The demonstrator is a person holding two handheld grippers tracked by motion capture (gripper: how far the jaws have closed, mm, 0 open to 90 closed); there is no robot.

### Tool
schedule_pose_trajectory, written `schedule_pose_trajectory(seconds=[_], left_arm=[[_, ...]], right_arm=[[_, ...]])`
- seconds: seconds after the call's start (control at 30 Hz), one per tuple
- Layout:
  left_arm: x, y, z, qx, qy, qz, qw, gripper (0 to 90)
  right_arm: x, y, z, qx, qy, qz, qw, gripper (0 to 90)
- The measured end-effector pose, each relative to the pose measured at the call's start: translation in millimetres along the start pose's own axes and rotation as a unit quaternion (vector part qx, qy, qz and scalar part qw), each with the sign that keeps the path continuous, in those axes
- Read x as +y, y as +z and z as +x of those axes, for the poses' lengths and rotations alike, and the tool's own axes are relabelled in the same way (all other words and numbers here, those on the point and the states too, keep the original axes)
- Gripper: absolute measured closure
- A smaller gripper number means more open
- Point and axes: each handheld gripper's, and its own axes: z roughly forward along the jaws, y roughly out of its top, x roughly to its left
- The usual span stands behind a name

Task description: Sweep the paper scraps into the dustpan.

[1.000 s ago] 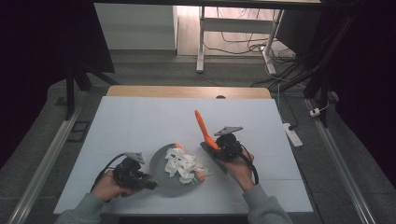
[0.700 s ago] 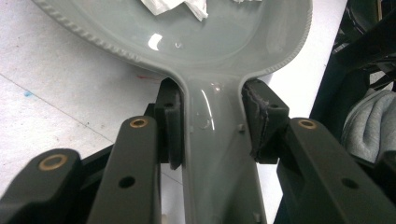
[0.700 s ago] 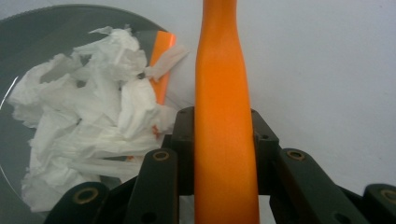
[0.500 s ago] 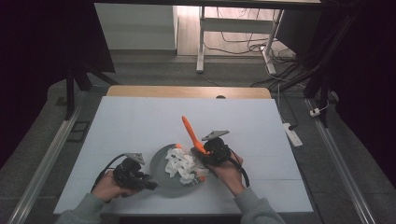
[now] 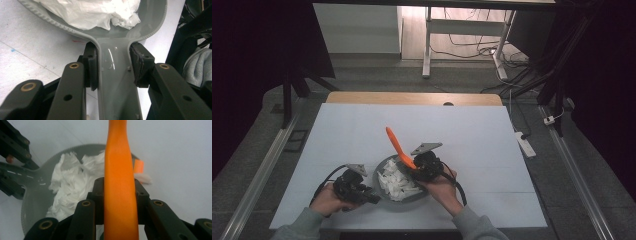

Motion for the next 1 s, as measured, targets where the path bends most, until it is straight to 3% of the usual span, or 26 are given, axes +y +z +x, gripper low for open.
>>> schedule_pose_trajectory(seconds=[0.17, 0.4, 0.7, 1.0], left_arm=[[0.0, 0.0, -0.1, 0.0, 0.001, 0.001, 1.0, 61.6], [-0.1, 0.1, 0.0, 0.001, 0.0, 0.001, 1.0, 61.6], [-0.2, 0.2, 0.4, 0.0, 0.0, 0.0, 1.0, 61.6], [-0.4, 0.1, 0.4, -0.001, 0.0, 0.0, 1.0, 61.6]], right_arm=[[1.7, -13.2, -17.5, -0.024, 0.016, -0.028, 0.9992, 70.2], [-0.5, -15.0, -43.8, -0.051, 0.03, -0.033, 0.9977, 70.2], [9.8, 13.2, -63.2, -0.066, 0.024, -0.005, 0.9975, 70.2], [19.5, 32.9, -63.8, -0.072, 0.018, 0.022, 0.997, 70.2]])
